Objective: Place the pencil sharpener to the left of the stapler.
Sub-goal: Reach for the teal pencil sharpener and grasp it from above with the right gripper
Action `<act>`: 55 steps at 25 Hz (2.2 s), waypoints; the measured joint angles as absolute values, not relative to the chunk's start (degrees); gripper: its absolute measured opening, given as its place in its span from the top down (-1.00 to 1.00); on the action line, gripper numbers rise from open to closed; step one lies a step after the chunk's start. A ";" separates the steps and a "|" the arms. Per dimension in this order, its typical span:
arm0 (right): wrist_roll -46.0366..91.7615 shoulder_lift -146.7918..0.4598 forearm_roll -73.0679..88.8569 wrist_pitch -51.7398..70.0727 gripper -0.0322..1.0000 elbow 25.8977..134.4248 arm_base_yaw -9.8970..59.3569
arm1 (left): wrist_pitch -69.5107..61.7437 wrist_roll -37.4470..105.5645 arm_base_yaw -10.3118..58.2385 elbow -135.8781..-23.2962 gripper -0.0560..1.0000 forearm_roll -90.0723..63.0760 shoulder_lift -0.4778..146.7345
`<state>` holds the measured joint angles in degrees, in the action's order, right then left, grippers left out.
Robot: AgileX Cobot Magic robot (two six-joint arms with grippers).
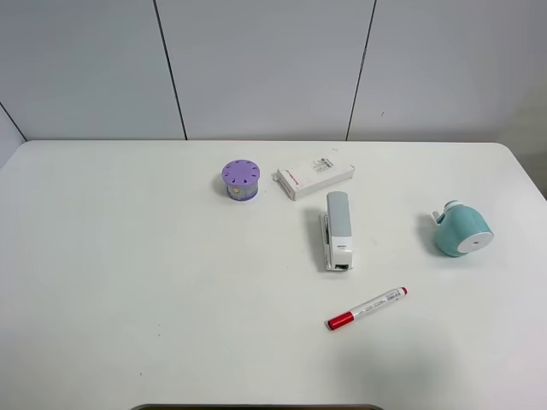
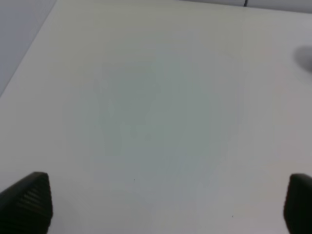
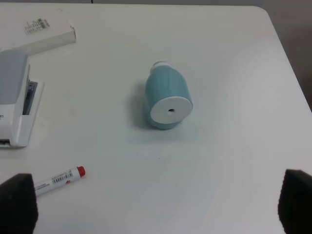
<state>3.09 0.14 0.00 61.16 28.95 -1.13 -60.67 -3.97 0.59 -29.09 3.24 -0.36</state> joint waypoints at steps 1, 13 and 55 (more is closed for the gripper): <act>3.09 0.14 0.00 61.16 -0.98 28.95 -1.13 | -60.67 -3.97 0.59 -29.09 -0.91 3.24 -0.36; 3.09 0.14 0.00 61.16 -0.98 28.95 -1.13 | -60.67 -3.97 0.59 -29.09 -0.91 3.24 -0.36; -1.43 -27.76 -6.70 59.93 -0.98 35.13 -1.13 | -60.67 -3.97 0.59 -29.09 -0.91 3.24 -0.36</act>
<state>-1.43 -27.76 -6.70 59.93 35.13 -1.13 -60.67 -3.97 0.59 -29.09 3.24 -0.36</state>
